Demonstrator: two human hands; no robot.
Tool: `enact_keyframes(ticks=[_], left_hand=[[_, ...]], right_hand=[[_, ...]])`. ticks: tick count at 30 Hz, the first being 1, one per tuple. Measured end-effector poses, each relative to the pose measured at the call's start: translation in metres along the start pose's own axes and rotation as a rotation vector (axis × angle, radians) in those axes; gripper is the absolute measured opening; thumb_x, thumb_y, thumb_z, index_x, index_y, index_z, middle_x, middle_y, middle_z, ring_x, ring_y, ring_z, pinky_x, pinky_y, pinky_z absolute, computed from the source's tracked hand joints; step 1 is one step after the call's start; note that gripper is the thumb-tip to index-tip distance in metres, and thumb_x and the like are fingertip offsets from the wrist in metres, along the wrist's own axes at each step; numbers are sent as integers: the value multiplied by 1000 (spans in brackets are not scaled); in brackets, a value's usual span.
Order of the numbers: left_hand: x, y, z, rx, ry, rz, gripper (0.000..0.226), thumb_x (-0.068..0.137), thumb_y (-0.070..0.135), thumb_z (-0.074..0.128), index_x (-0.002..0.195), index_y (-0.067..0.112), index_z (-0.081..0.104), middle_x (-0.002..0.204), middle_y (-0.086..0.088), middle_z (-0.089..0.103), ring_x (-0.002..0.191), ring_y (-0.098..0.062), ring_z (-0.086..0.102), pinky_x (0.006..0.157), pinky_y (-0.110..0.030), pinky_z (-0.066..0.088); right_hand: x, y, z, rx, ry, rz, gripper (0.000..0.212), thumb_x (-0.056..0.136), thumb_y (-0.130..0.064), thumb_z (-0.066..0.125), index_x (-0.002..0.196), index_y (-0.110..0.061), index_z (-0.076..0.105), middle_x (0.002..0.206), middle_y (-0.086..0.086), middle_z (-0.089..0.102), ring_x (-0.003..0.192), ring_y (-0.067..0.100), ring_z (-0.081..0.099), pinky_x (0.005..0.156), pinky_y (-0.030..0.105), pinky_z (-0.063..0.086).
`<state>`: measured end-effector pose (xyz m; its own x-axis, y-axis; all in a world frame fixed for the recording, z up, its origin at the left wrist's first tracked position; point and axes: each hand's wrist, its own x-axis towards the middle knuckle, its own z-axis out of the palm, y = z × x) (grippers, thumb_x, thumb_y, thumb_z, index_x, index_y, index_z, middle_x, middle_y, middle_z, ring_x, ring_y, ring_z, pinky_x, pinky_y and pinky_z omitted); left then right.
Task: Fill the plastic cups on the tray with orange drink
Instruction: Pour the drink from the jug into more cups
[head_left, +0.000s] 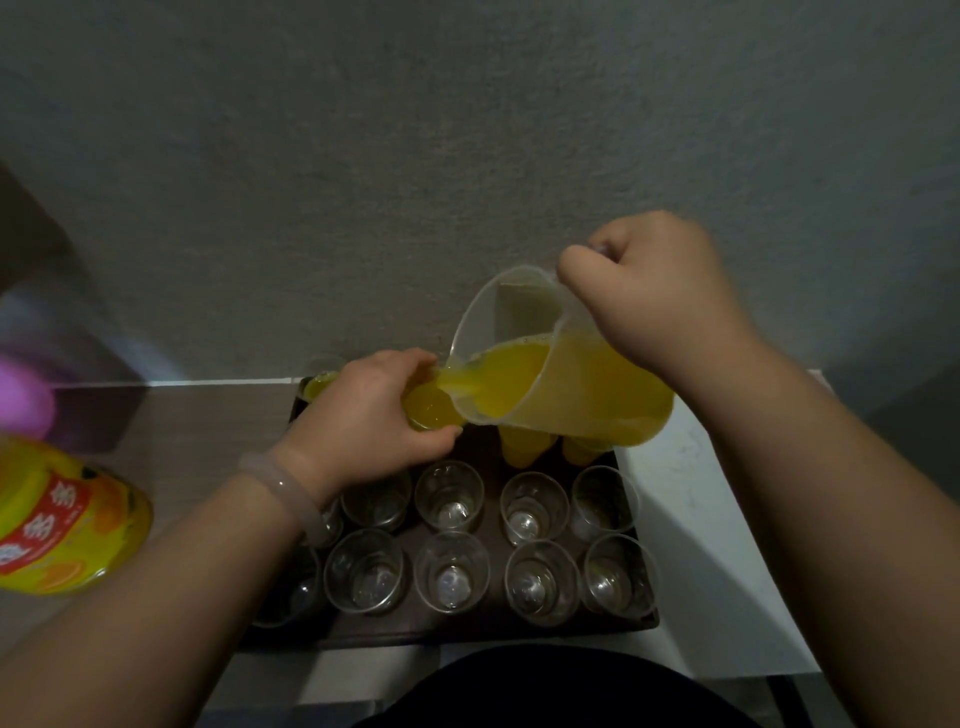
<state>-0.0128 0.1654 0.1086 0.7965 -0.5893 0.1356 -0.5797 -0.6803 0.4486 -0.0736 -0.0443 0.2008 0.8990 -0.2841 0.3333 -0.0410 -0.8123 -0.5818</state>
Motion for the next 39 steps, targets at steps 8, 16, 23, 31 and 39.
enact_keyframes(ticks=[8,16,23,31,39], left_hand=[[3,-1,-4,11,47,-29,73,56,57,65,118,18,61,106,-2,65,94,-18,61,77,-20,40],[14,1,2,40,-37,-21,71,65,43,80,125,13,57,117,-5,63,105,-19,59,88,-24,44],[32,5,6,94,-190,46,68,67,43,80,123,12,54,119,-4,57,106,-18,55,85,-18,38],[49,-6,12,140,-338,150,67,68,41,80,122,13,52,118,-4,53,105,-17,52,85,-18,37],[54,-13,23,184,-452,199,82,70,40,78,139,17,41,133,-1,48,119,-17,49,98,-22,38]], right_hand=[[-14,22,6,378,144,187,35,75,-27,54,46,-16,39,47,-1,26,51,19,26,50,41,25],[-32,44,9,643,393,353,26,72,-23,52,52,-8,45,49,-6,35,52,16,32,49,36,24],[-40,61,8,555,463,384,20,82,-4,51,64,3,57,46,-9,43,45,4,38,42,17,29],[-38,64,5,745,511,479,29,71,-23,52,42,-21,53,44,-11,37,54,16,33,54,37,27],[-39,71,5,653,484,441,22,78,-12,52,57,-8,57,45,-10,40,48,7,34,46,27,29]])
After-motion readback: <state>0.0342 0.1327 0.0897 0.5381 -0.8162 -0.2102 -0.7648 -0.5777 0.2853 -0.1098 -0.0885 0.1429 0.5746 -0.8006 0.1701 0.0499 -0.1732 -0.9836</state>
